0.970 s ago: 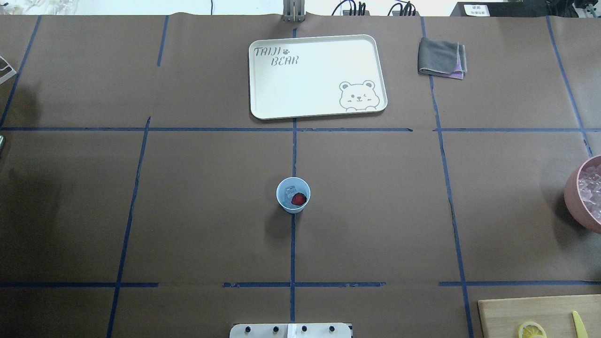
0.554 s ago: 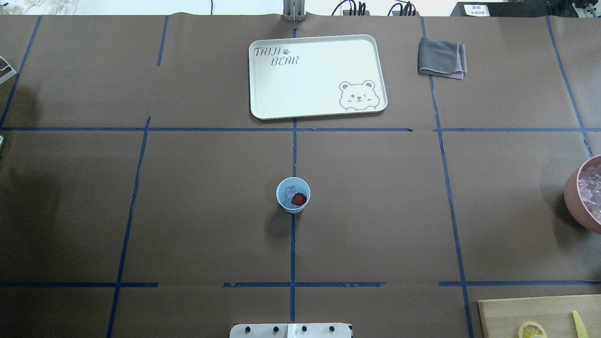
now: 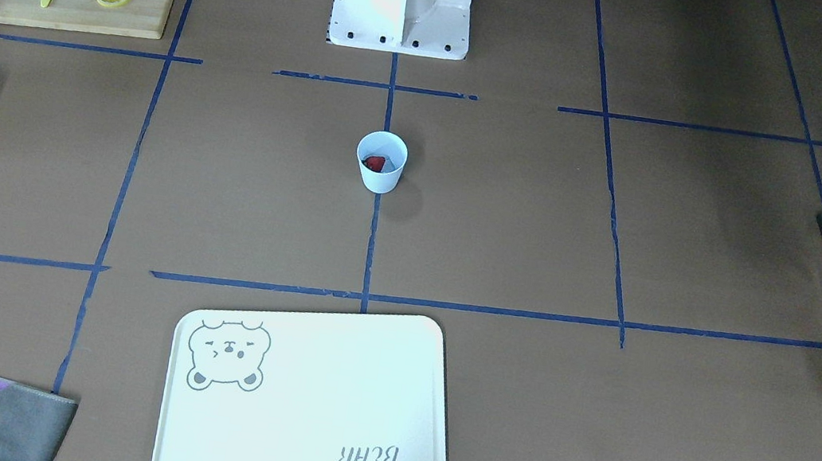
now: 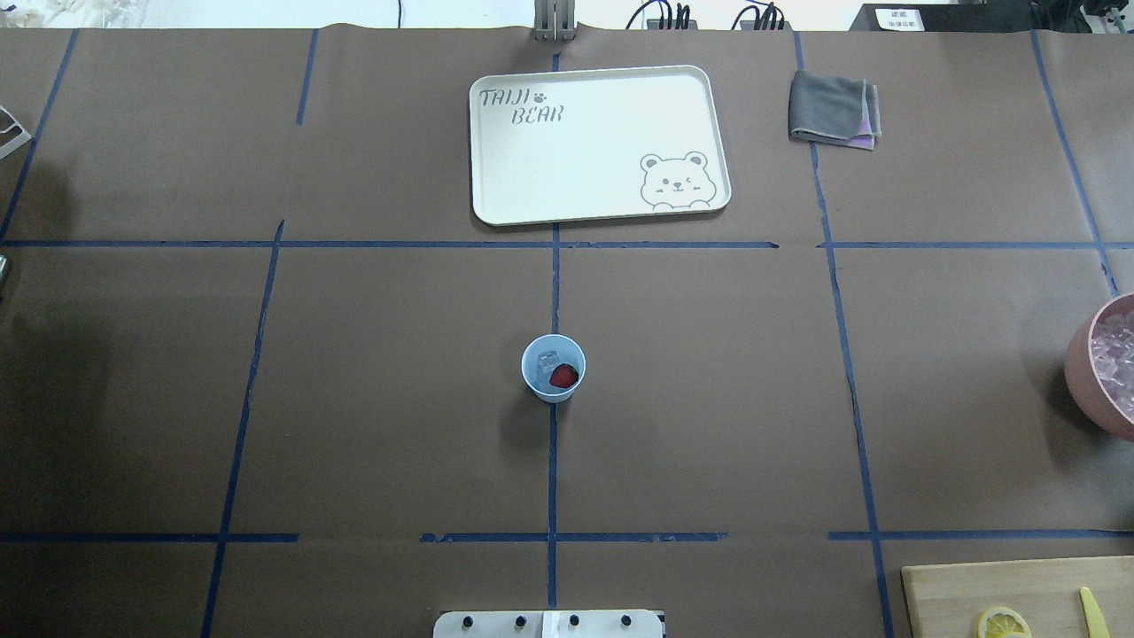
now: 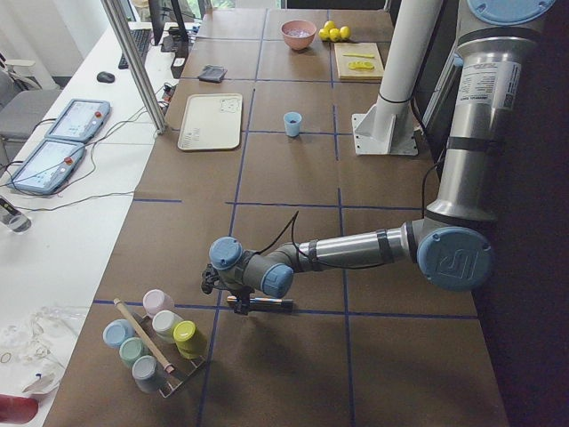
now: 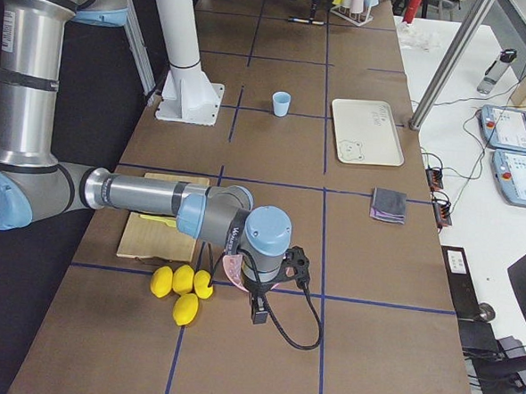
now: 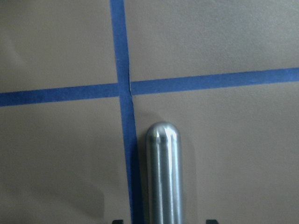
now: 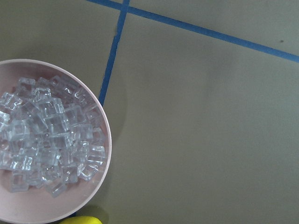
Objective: Mash ice and strawberries in cup
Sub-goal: 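Grasp the steel pestle with the left gripper and lift it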
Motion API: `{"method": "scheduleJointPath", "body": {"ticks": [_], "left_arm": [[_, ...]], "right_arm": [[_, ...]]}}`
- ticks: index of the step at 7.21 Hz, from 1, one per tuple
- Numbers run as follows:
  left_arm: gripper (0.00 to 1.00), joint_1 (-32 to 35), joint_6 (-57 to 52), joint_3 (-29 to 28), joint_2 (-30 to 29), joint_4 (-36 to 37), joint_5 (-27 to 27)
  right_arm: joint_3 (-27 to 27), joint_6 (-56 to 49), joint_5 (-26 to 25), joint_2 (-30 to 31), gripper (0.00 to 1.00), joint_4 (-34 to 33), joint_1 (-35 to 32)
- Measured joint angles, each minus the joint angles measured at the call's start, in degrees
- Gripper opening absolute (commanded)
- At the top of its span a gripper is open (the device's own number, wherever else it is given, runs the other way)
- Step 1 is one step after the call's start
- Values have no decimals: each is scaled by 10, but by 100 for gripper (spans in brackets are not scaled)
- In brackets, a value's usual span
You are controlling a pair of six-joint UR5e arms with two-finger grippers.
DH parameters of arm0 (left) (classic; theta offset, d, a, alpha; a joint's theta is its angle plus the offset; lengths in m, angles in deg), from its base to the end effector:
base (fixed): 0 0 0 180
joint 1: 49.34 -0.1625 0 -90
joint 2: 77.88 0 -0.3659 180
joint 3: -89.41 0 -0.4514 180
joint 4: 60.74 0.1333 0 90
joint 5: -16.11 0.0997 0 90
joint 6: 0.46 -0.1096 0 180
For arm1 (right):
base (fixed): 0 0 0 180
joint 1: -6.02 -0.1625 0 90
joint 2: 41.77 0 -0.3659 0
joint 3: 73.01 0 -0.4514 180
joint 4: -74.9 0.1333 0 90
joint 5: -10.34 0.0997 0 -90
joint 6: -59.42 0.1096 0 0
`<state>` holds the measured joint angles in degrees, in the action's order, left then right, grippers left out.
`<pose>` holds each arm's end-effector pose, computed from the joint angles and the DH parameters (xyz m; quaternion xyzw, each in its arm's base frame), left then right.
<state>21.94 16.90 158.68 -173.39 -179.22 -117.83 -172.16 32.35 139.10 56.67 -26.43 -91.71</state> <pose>0.1338 -0.5732 0.6992 -0.0133 0.3865 0.0541 0.9206 0.1286 -0.4668 0.6212 0.0155 -0.3414 -0.1275 0.9311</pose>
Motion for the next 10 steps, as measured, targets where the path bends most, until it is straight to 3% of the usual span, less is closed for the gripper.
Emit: {"method": "scheduleJointPath", "body": {"ticks": [2, 3, 5, 6, 10], "left_arm": [[56, 0, 1, -4, -2, 0, 0], [48, -1, 1, -5, -2, 0, 0], [7, -1, 2, -5, -3, 0, 0], [0, -1, 2, -5, -2, 0, 0], [0, 11, 2, 33, -5, 3, -24]], "right_arm": [[0, 0, 0, 0, 100, 0, 0], [0, 0, 0, 0, 100, 0, 0], [0, 0, 0, 0, 100, 0, 0], [0, 0, 0, 0, 100, 0, 0], [0, 0, 0, 1, 100, 0, 0]]}}
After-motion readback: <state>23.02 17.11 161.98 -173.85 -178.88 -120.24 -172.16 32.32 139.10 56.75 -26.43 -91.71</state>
